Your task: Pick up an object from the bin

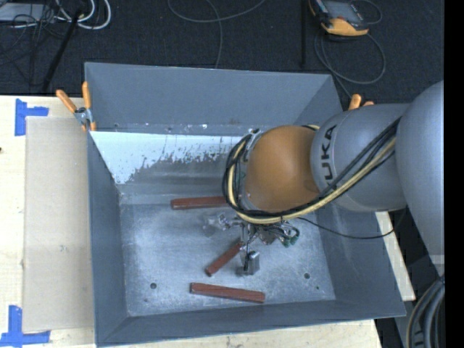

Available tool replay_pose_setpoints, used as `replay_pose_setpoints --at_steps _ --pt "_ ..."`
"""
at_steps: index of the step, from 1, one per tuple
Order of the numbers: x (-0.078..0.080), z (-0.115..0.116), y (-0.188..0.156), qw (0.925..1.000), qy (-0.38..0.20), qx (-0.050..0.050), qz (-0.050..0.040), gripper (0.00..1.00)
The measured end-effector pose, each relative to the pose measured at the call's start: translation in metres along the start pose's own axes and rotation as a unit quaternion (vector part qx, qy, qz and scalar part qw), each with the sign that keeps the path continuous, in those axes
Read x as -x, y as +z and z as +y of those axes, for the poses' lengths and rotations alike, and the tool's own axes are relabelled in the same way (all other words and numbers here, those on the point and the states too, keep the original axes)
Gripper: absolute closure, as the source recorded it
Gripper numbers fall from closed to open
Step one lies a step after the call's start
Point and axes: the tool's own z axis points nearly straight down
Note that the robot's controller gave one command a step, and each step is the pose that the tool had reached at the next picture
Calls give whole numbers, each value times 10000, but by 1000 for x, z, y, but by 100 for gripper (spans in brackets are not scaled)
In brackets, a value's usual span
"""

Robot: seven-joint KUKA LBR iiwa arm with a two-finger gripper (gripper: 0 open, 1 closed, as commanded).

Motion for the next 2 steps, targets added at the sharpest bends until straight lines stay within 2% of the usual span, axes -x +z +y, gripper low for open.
replay_pose_setpoints --at_steps 1,2 --pt "0 0 0 10000 3 0 -1 100" --pt "-1 6 -206 10000 66 -30 -48 100"
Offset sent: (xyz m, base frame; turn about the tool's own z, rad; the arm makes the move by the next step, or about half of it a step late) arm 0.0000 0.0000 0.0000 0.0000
